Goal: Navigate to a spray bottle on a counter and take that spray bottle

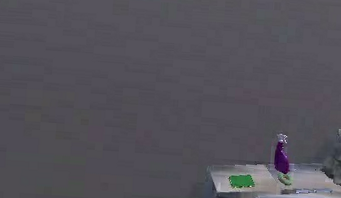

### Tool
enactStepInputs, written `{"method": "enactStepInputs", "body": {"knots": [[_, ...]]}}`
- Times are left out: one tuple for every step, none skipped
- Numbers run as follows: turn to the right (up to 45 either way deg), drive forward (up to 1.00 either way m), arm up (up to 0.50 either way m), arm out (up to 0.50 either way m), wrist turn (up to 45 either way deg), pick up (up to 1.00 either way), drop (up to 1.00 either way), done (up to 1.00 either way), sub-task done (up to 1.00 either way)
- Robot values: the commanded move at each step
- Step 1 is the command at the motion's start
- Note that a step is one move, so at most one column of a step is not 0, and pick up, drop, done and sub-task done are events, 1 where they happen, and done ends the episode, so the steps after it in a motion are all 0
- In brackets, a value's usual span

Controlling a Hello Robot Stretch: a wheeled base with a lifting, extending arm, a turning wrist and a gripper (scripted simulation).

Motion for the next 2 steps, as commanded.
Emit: {"method": "enactStepInputs", "body": {"knots": [[45.0,0.0,0.0,0.0,0.0,0.0,0.0,0.0,0.0],[18.0,0.0,0.0,0.0,0.0,0.0,0.0,0.0,0.0]]}}
